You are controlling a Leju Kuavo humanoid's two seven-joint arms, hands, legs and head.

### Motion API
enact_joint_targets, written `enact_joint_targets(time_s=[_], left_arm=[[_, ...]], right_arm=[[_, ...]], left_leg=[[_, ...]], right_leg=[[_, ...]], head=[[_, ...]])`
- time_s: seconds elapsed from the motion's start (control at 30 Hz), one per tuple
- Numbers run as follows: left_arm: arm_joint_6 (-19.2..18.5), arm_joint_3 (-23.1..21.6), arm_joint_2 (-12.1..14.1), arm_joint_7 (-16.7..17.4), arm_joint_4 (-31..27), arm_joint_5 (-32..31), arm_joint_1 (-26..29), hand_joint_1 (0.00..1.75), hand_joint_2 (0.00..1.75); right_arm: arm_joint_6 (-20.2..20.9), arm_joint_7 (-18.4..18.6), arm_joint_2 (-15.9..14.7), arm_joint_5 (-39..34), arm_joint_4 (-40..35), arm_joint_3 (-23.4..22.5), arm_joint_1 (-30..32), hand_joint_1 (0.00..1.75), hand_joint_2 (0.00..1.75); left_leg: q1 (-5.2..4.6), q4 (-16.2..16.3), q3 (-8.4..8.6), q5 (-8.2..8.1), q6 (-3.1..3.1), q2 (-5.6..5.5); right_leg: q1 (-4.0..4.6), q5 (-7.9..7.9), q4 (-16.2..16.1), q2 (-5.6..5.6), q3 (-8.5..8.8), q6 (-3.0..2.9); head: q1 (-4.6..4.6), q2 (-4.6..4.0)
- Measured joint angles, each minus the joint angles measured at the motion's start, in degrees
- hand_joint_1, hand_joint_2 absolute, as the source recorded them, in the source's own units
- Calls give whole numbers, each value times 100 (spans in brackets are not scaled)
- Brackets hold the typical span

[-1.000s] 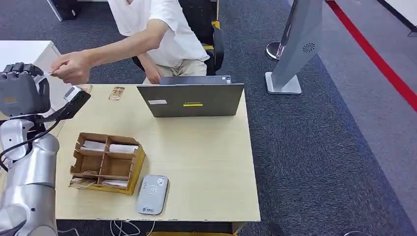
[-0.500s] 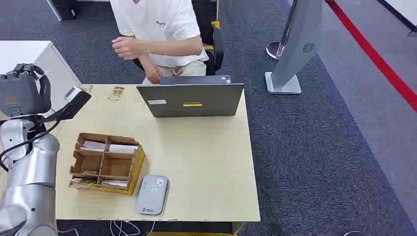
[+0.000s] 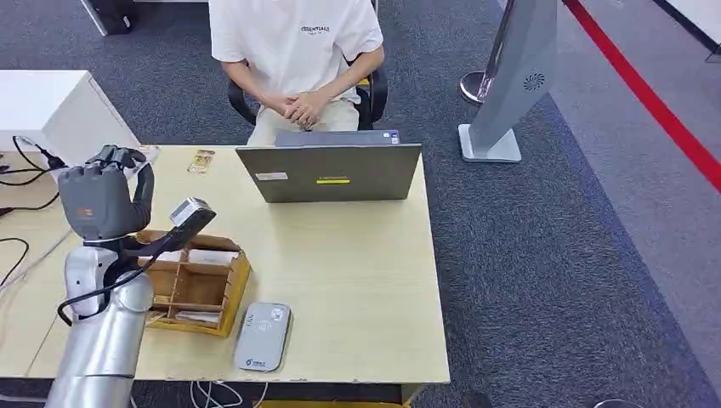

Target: Pass the card to the sensor for recognition and then transmit it.

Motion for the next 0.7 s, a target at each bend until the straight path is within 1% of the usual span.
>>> enact_joint_targets(time_s=[0.07,0.17,0.3,0.57,0.7], left_arm=[[0,-283,39,76,-313,100,201,175,175],[0,-700,124,336,-838,105,637,175,175],[-20,-1172,229,500,-1393,131,1130,175,175],[-160,-1834,418,645,-2043,199,1987,175,175],[-177,-1997,492,662,-2202,207,2222,175,175]], right_arm=[[-28,-39,-4,-46,0,-15,23,0,0],[-50,-85,-11,-111,0,-57,71,0,0],[-65,-162,-13,-188,2,-140,119,0,0],[-120,-286,-13,-334,2,-273,212,0,0],[-138,-302,-13,-350,2,-310,233,0,0]], left_leg=[[0,0,1,0,0,0],[0,0,0,0,0,0],[0,0,-2,0,0,0],[0,0,-1,-1,0,0],[0,-1,-2,-1,0,0]], right_leg=[[0,0,0,0,0,0],[0,0,1,0,0,0],[-1,-1,0,0,-1,0],[-1,-2,0,0,-3,-1],[0,-3,0,-1,-2,-2]], head=[[-2,0],[-2,0],[-2,0],[-4,0],[-4,0]])
